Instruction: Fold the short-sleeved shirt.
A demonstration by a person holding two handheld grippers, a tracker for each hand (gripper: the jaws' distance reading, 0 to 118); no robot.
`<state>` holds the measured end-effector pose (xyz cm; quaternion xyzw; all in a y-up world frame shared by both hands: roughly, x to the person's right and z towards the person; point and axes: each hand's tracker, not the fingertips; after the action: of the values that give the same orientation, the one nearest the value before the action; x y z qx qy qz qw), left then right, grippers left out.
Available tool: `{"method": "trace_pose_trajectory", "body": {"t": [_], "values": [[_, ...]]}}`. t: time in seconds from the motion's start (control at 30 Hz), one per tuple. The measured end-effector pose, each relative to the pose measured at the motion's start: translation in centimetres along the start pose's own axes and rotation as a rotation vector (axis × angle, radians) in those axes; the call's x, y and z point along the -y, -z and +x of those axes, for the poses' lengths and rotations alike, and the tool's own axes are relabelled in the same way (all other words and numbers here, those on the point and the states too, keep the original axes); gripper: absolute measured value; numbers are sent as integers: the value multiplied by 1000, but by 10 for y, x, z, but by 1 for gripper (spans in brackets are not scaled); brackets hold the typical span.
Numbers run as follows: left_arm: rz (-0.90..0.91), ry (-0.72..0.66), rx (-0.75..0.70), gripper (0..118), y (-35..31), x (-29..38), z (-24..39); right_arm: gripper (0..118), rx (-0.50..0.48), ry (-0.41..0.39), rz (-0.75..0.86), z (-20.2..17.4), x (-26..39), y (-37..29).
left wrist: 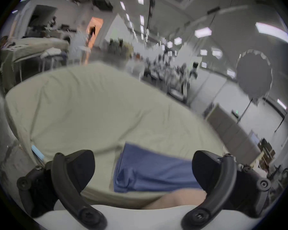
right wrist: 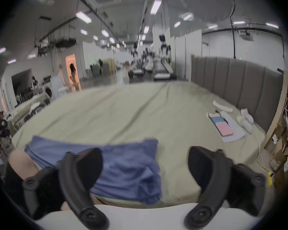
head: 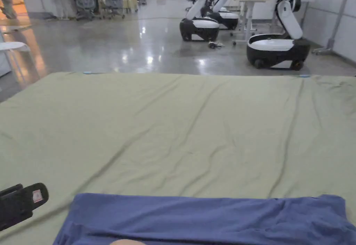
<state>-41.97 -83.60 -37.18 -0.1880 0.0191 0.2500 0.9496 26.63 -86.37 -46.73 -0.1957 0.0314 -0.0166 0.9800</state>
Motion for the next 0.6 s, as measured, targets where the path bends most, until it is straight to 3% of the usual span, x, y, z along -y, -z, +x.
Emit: {"method": "trace_pose_trajectory", "body": {"t": [0.03,0.07,0.1,0.13,0.17,0.27,0.33,0.37,0.4,0.43,0.47,0.5,0.53,0.6], "values": [[103,1,4,102,-16,-1,3,85,-29,4,25,-19,-13,-14],[147,12,14,80,-28,-2,6,53,-53,2,30,-27,-20,-19],[169,21,29,22,-36,-3,7,9,-59,-12,57,-36,-24,-22],[138,32,31,0,-38,-5,8,1,-43,-32,85,-46,-28,-24],[114,41,13,0,-36,-5,9,1,-27,-44,103,-65,-39,-31],[-63,54,189,0,-22,-4,0,1,-170,-42,42,-88,-52,-29],[-115,60,196,0,-6,-1,-7,1,-176,-40,40,-105,-55,-26],[-173,24,253,0,6,-3,-20,1,-186,-79,31,-115,-56,-25],[-176,-13,274,5,14,-2,-27,1,-186,-119,23,-123,-57,-26],[-183,-50,305,23,25,-2,-37,1,-182,-157,21,-131,-57,-22],[-180,-85,315,56,37,-3,-49,1,-184,-184,19,-139,-57,-23],[-200,-140,326,102,48,-5,-62,1,-186,-189,19,-145,-57,-23],[-268,-180,360,118,65,-5,-73,1,-195,-189,12,-150,-59,-24],[-411,-204,422,117,91,1,-91,1,-218,-192,-6,-157,-61,-20]]}}
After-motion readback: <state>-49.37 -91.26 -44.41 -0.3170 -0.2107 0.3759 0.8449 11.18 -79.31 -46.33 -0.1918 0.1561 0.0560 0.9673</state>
